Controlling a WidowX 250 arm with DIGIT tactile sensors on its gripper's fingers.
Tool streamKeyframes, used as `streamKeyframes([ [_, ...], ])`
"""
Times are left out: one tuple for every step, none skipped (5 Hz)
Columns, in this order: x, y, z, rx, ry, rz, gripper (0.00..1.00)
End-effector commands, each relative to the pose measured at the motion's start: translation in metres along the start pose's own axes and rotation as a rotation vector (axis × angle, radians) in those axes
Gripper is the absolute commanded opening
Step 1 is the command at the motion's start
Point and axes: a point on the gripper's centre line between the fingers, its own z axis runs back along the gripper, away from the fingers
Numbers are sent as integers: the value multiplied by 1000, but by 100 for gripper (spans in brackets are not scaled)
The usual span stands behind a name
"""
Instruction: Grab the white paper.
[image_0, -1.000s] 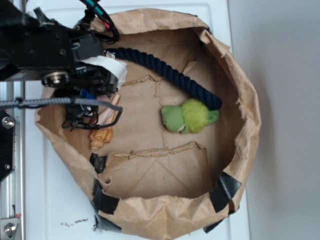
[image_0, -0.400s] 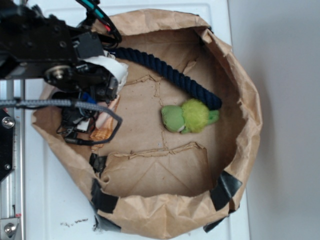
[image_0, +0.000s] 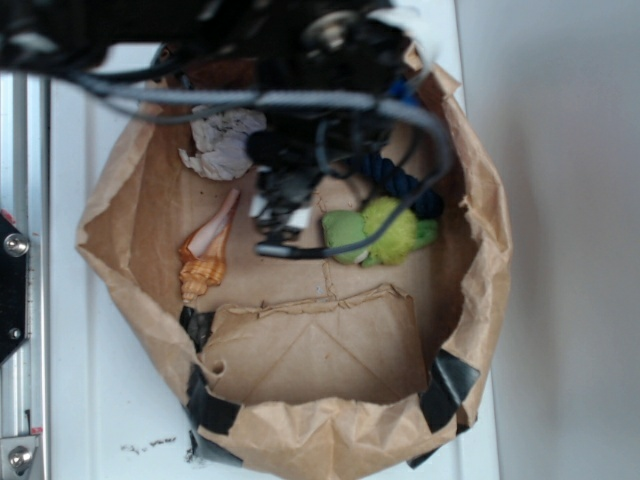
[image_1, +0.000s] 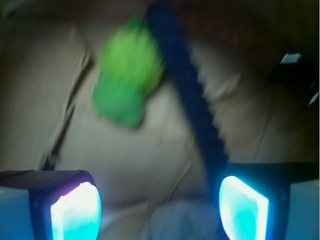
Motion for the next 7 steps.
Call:
streamKeyframes([
  [13,18,13,54,-39,-5,100],
  [5,13,19,38,-46,-40,100],
  [-12,7,25,16,-46,-79,100],
  [-33,5,28,22,-49,-123,100],
  [-38,11,17,63,-27,-117,100],
  [-37,14,7,93,-19,-106,100],
  [-33,12,-3,111,-5,-101,100],
])
